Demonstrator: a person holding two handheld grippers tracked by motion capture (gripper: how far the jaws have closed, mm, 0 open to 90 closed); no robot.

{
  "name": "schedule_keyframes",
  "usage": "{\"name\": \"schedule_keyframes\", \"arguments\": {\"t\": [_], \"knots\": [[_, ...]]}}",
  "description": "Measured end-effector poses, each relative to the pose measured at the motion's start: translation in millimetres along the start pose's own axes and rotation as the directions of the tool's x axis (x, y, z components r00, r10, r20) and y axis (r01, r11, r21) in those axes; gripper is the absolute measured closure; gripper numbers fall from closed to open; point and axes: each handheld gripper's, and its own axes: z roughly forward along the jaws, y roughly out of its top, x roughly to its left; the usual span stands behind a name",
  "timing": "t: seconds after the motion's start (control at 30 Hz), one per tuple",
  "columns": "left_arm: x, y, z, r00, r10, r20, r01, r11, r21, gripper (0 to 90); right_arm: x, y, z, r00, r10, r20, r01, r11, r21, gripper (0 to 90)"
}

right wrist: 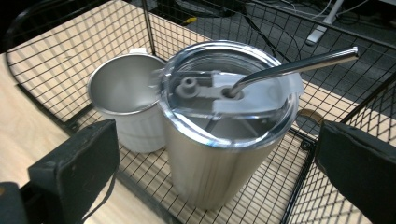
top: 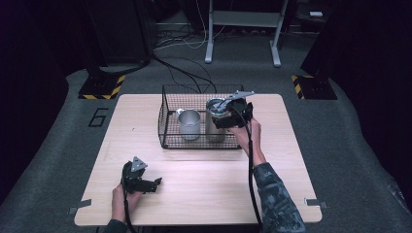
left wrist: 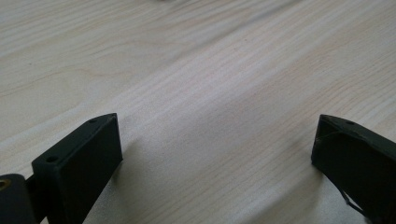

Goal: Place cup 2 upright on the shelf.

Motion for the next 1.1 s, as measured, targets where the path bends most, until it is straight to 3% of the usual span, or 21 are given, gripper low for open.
{"name": "schedule_keyframes", "arguments": {"t": [0.27,0.37,0.67,0.83,0.87,1.03,1.1], "knots": [[0.0,-0.1,0.1,1.0000,0.000,0.000,0.000,1.0000,-0.001,1.7,8.6,-8.3,-31.6,0.9988,-0.038,-0.030,0.037,0.999,-0.027,1.3],[0.0,0.0,0.0,1.0000,-0.001,0.002,0.001,1.0000,-0.001,1.7,11.6,-18.5,-46.7,0.9970,-0.070,-0.031,0.069,0.997,-0.034,1.1],[-0.3,-0.2,0.2,1.0000,-0.001,0.000,0.001,1.0000,-0.003,1.7,10.4,-58.6,-72.0,0.9955,-0.093,-0.017,0.093,0.996,-0.004,0.8],[-0.2,-0.2,0.2,1.0000,-0.001,0.000,0.001,1.0000,-0.003,1.6,5.2,-80.1,-77.0,0.9968,-0.080,-0.005,0.080,0.996,0.024,0.7],[-0.2,-0.2,0.2,1.0000,-0.001,-0.001,0.001,1.0000,-0.003,1.7,1.7,-93.4,-78.2,0.9983,-0.058,0.004,0.058,0.998,0.034,0.8],[-0.3,-0.2,0.2,1.0000,-0.002,0.000,0.002,1.0000,-0.003,1.7,-6.9,-125.3,-78.4,0.9998,-0.013,0.014,0.012,0.999,0.049,0.1],[-0.3,-0.2,0.2,1.0000,-0.002,0.000,0.002,1.0000,-0.003,1.6,-8.1,-130.8,-77.8,0.9999,-0.003,0.016,0.002,0.999,0.050,0.1]]}}
